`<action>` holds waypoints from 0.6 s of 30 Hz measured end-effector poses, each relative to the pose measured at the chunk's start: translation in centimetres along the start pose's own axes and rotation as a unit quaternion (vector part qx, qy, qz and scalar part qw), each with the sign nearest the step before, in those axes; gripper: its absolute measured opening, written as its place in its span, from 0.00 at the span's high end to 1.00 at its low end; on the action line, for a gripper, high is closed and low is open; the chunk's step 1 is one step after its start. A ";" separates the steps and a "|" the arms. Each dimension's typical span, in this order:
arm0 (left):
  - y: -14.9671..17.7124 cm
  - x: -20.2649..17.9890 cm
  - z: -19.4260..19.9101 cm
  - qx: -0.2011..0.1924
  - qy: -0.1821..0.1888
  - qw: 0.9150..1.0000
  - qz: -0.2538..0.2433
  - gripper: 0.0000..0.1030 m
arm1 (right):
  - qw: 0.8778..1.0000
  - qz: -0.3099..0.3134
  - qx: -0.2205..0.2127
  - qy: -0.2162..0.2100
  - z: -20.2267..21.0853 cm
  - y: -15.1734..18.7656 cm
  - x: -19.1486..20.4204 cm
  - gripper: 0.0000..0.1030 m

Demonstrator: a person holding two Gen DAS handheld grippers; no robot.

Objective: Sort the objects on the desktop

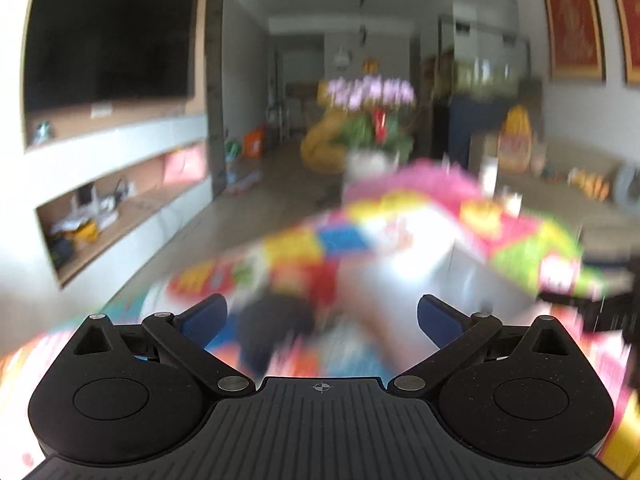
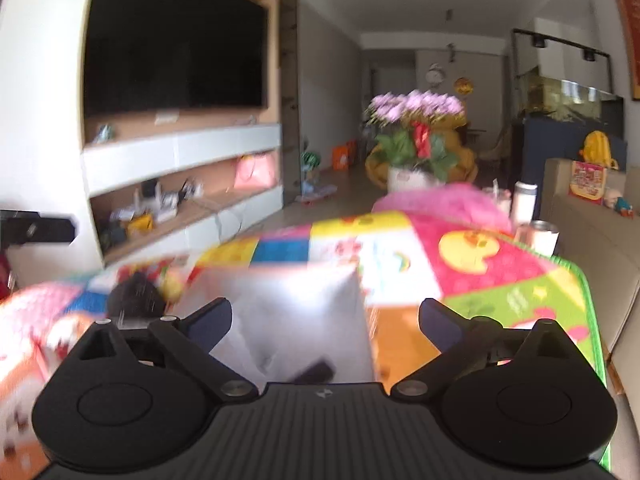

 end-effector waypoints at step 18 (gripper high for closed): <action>11.5 5.0 5.7 0.107 -0.054 0.988 0.093 0.00 | 0.977 0.104 0.148 -0.113 -2.1 10.2 14.0 0.48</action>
Point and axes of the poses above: each gripper's, at about its wrist camera, not at the fingertips, and z roughly against the way its jaws point, x to its left, y to its underside, the point moved 6 cm from there along -z, roughly the way its jaws point, and after that the axes turned 9 degrees about -z, right-handed, at the moved point
